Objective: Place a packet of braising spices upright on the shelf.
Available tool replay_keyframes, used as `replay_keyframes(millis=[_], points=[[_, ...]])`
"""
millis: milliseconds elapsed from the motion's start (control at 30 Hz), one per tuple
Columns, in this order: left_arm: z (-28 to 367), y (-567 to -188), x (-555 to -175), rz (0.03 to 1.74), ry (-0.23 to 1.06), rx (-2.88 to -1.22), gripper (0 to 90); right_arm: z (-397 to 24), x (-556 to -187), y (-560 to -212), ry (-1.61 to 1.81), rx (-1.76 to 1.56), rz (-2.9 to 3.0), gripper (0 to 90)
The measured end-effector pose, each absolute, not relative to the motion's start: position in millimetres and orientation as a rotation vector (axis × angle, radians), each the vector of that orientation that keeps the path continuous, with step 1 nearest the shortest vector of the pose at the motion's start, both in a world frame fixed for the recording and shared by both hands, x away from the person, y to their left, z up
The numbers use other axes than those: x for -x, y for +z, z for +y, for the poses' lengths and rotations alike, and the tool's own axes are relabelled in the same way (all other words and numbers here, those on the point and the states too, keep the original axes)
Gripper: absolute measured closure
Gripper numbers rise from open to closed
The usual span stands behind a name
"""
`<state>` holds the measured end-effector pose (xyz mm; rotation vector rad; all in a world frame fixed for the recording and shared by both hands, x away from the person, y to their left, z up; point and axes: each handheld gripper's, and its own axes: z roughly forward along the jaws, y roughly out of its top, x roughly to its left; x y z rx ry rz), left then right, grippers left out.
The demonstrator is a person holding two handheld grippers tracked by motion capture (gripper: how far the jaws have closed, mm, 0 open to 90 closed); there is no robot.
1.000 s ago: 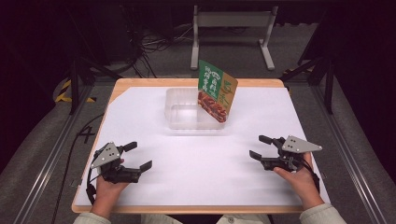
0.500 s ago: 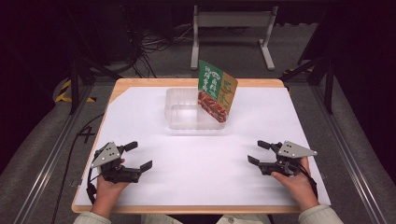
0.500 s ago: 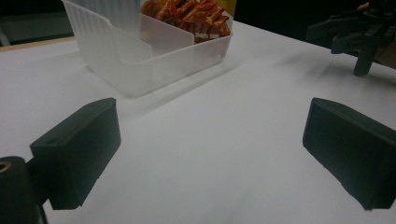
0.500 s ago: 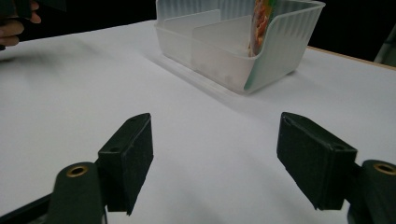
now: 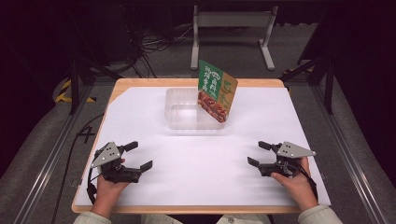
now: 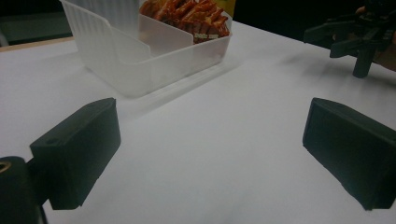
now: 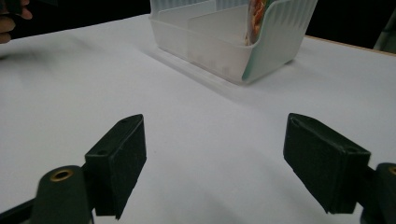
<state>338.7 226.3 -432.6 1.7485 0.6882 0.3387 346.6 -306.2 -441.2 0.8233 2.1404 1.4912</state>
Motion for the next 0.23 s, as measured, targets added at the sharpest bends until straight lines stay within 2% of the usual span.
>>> replay_keyframes(millis=[233], points=[[226.0,-432.7,-338.9,0.688,0.338,-1.749,4.8,-306.2,-346.3,-441.1,1.490,-0.829,2.135,21.0]])
